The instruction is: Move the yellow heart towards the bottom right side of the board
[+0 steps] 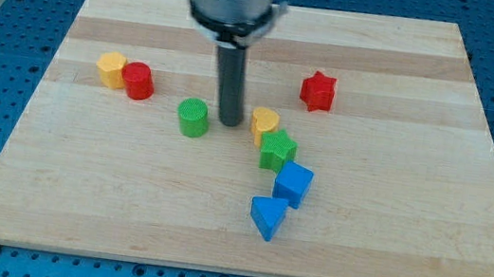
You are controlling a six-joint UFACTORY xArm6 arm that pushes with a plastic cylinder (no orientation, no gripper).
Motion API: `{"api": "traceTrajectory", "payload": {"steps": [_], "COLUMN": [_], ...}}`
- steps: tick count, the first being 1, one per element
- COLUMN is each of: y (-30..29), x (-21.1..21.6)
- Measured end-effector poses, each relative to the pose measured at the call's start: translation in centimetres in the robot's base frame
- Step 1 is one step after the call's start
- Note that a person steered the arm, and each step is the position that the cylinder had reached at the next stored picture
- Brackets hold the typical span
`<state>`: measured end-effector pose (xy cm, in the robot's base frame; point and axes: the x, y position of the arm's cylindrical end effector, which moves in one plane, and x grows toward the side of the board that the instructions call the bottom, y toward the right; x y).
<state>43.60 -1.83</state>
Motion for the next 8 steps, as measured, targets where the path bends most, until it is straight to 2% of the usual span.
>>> {"api": "traceTrajectory", "payload": {"steps": [1, 2, 3, 4, 5, 6, 7, 8], "y": [7.6, 6.6, 3.3, 12.6, 15.4, 14.8, 19.2, 20.4], "x": [-0.3, 0.0, 1.0, 2.9, 2.7, 1.4, 4.0, 6.0]}}
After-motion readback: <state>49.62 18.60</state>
